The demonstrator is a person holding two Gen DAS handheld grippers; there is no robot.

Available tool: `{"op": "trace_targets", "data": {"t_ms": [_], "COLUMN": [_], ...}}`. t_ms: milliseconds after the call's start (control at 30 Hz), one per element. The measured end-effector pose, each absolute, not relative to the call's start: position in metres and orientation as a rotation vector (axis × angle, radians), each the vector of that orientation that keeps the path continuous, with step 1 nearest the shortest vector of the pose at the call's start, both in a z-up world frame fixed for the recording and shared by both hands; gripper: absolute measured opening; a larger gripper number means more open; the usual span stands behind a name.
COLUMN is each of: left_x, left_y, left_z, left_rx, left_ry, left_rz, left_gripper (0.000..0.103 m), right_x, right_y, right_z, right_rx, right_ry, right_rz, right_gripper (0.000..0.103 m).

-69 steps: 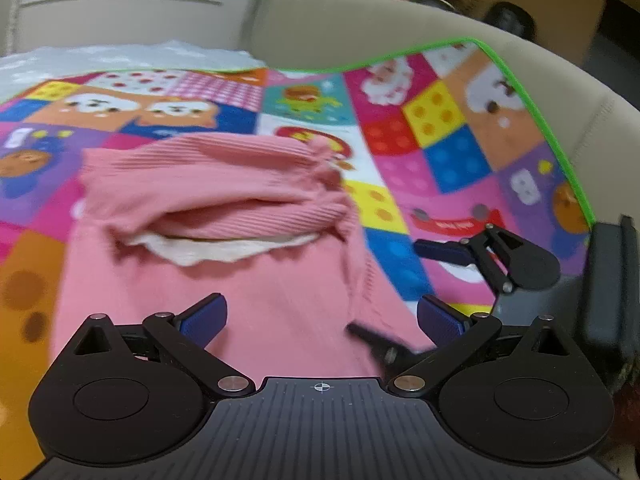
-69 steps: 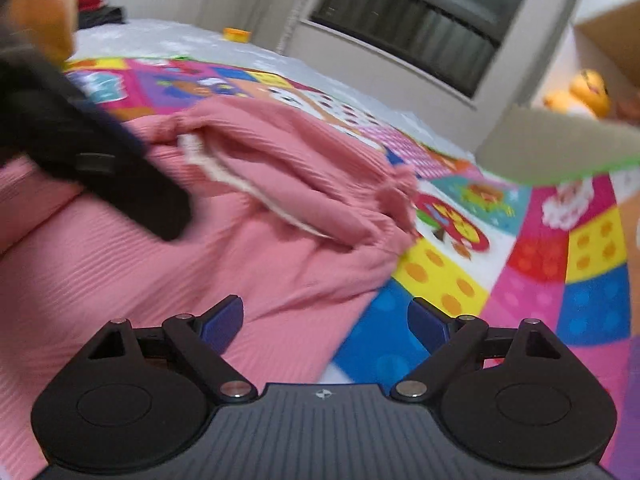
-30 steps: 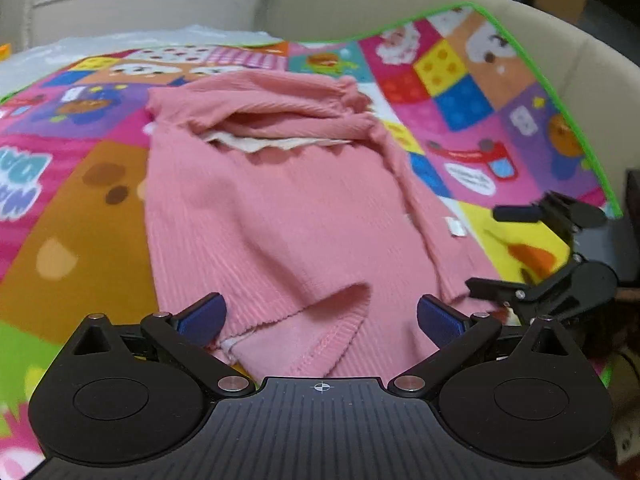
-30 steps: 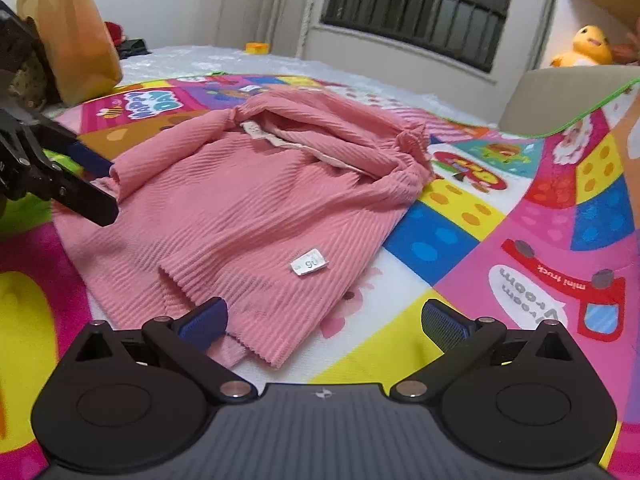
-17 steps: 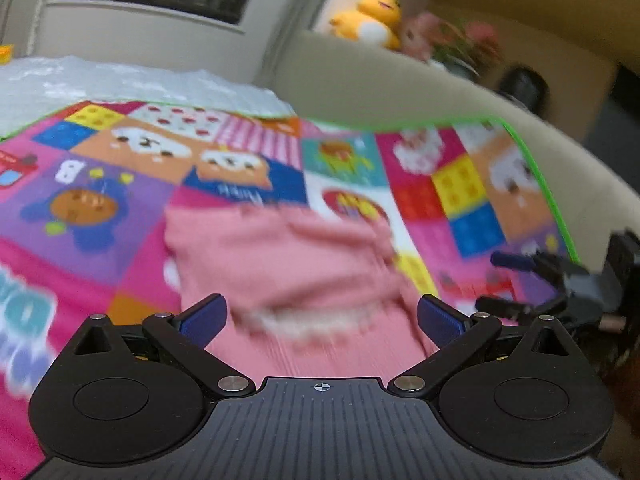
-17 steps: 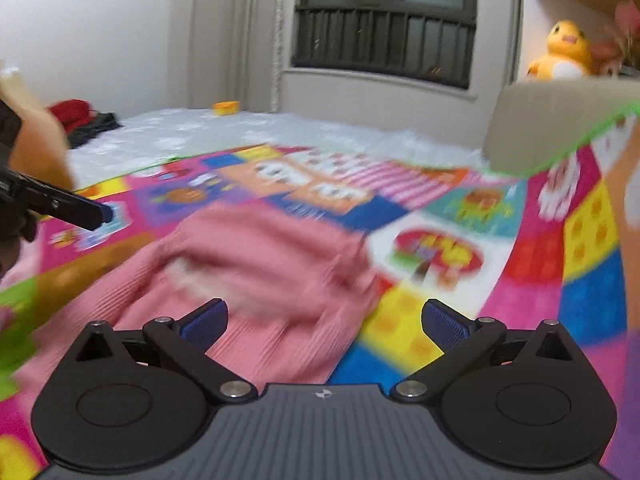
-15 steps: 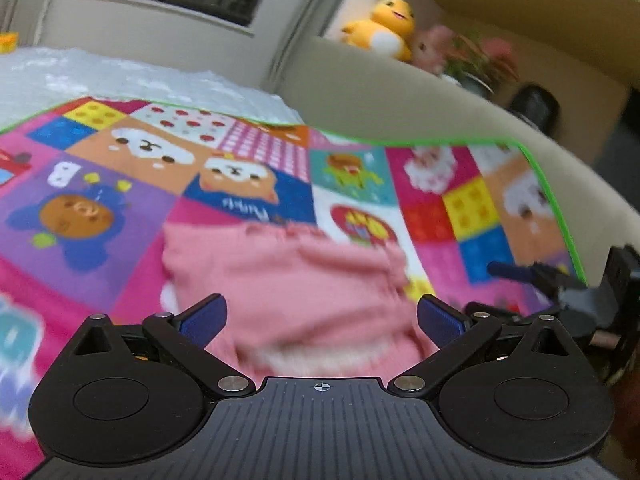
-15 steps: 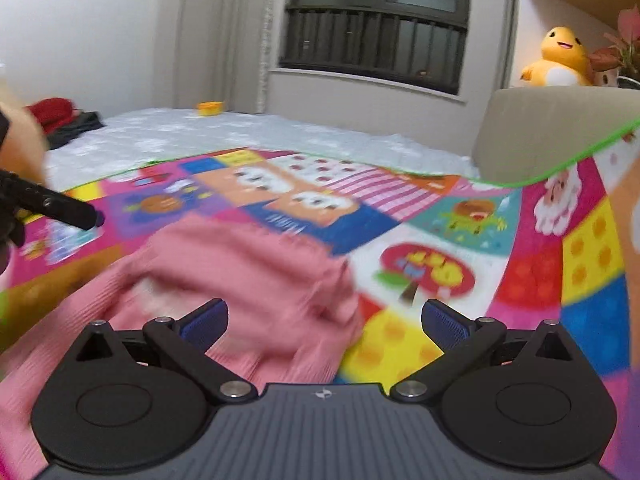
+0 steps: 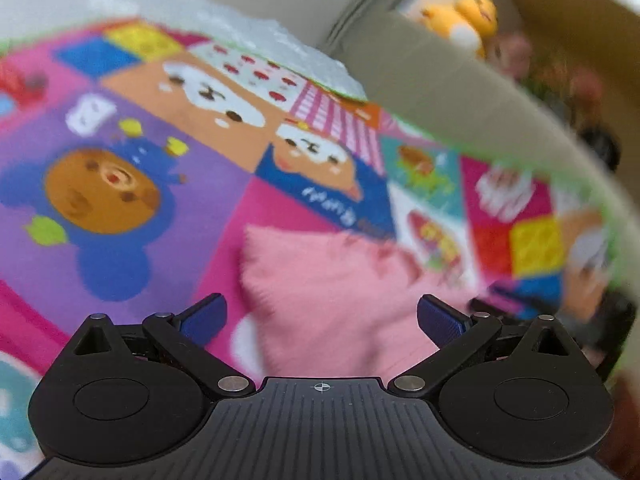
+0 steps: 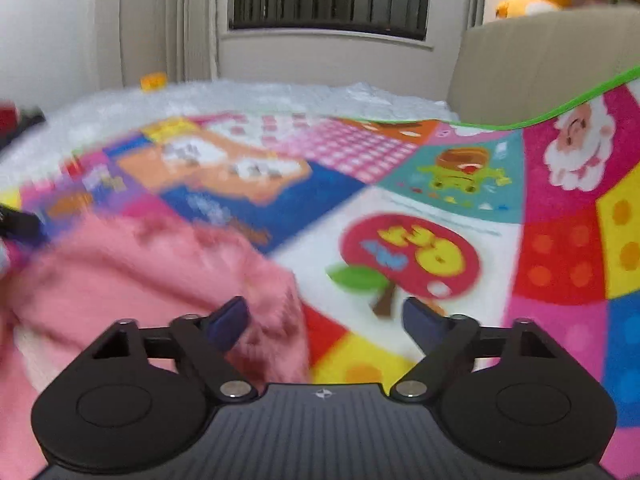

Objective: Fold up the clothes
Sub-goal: 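Grasp the shirt edge with the right tool and lift it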

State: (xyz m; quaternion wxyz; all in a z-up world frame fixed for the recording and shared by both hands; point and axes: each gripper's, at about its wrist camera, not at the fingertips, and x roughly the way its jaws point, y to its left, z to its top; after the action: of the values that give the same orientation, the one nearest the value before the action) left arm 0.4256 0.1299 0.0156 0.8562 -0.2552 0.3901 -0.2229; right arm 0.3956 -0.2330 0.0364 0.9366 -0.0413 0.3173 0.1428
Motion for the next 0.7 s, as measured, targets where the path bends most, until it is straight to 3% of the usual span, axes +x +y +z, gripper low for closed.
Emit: {"op": "trace_targets", "data": {"t_ms": [200,300,333,367,400,433,467,567,700], "left_x": [0.468,0.473,0.473,0.473,0.471,0.468,0.466,0.447,0.403], "left_y": [0.114,0.104,0.102,0.1,0.099,0.098,0.098,0.1,0.11], "left_z": [-0.004,-0.008,-0.009,-0.011,-0.011,-0.011,-0.011,-0.001,0.029], "left_rx": [-0.529,-0.506,-0.502,-0.497,-0.494,-0.491,-0.499,-0.51,-0.523], "left_ry": [0.875,0.831,0.821,0.812,0.815,0.819,0.836,0.827,0.756], "left_rz": [-0.418,-0.443,-0.458,-0.472,-0.503,-0.533,-0.553,-0.61,-0.71], "left_gripper": [0.103,0.103,0.103,0.1,0.094,0.067,0.047,0.03,0.024], "right_x": [0.447,0.463,0.461,0.457,0.453,0.444,0.436,0.409,0.361], "right_y": [-0.223,-0.219,-0.215,-0.21,-0.206,-0.206,-0.207,-0.21,-0.219], "right_z": [0.027,0.007,0.005,0.006,0.007,0.014,0.021,0.042,0.077], "right_rx": [0.05,0.105,0.095,0.073,0.051,0.043,0.037,0.017,0.005], "right_ry": [0.734,0.796,0.787,0.783,0.778,0.768,0.757,0.725,0.681], "right_rz": [0.329,0.352,0.357,0.389,0.422,0.436,0.449,0.489,0.549], "right_gripper": [0.079,0.06,0.047,0.023,0.015,0.011,0.007,0.004,0.004]}}
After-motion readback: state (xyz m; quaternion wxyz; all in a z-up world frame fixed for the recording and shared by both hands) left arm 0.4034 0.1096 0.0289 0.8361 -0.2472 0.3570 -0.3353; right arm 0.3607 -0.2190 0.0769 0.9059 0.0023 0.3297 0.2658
